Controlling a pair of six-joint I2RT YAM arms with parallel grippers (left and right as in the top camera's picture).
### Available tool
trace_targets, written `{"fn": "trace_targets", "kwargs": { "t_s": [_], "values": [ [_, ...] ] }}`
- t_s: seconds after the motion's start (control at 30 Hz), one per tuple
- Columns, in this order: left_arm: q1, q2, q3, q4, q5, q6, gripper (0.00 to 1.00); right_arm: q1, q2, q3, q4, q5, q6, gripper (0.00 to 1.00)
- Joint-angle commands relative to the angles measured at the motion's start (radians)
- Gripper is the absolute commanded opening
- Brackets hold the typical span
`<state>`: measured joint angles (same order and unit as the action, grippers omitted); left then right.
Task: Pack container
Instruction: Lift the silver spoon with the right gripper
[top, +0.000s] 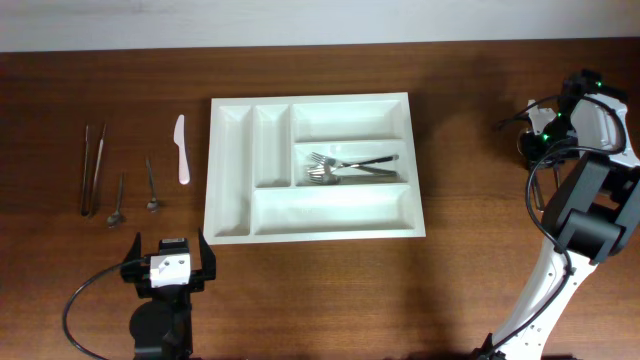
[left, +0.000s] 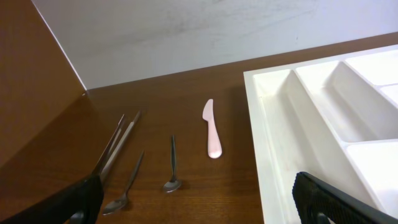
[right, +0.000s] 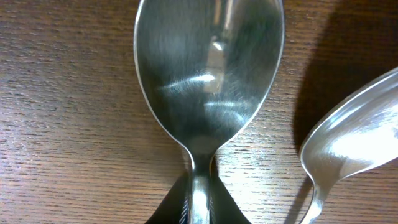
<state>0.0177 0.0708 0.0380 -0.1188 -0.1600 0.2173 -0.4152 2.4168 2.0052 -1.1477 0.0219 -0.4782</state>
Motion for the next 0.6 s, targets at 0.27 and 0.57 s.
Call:
{"fn": "trace_targets", "kwargs": {
  "t_s": [0.27,0.57],
  "values": [
    [-0.005,-0.008,-0.006,0.003,0.010,0.008,0.99,0.010,0.013,0.044,-0.016,-0.010,0.000,0.07],
    [-0.005,-0.008,-0.006,0.003,0.010,0.008,0.99,0.012,0.008,0.164,-0.099,-0.010,0.000,0.06]
  ]
}}
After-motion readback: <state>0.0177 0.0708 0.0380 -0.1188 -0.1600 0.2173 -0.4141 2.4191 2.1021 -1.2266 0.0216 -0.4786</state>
